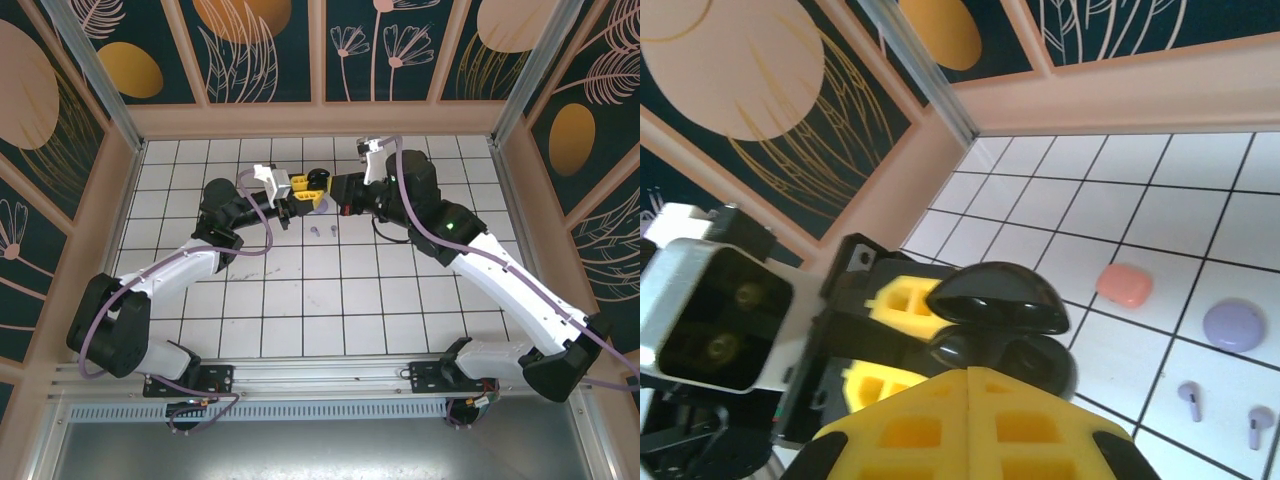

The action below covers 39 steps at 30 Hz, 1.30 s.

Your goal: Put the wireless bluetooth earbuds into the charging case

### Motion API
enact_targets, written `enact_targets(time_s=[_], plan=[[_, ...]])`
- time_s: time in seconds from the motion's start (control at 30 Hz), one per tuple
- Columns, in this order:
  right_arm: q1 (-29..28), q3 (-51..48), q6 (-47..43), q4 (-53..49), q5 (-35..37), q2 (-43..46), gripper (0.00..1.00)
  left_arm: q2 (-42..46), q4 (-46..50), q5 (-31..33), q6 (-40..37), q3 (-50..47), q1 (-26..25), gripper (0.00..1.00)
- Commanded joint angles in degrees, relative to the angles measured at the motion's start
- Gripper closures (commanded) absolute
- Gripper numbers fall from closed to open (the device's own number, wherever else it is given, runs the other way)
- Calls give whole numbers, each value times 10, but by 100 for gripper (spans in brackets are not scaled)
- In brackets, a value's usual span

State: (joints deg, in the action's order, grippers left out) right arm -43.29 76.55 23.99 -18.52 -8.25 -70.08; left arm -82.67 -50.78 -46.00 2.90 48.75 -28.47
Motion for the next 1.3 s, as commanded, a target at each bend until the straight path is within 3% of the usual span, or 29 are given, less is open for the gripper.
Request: enact_targets(time_s=[0.0, 0.6, 1.27], plan=[[-5, 27, 17, -2, -29, 5, 100, -7, -21, 2, 4, 2, -3, 100], [-14, 25, 1, -56, -37, -22, 100, -2, -18, 2, 2, 8, -3, 100], [31, 38, -18, -49, -8, -34, 100, 4, -25, -10, 7, 4, -2, 100]])
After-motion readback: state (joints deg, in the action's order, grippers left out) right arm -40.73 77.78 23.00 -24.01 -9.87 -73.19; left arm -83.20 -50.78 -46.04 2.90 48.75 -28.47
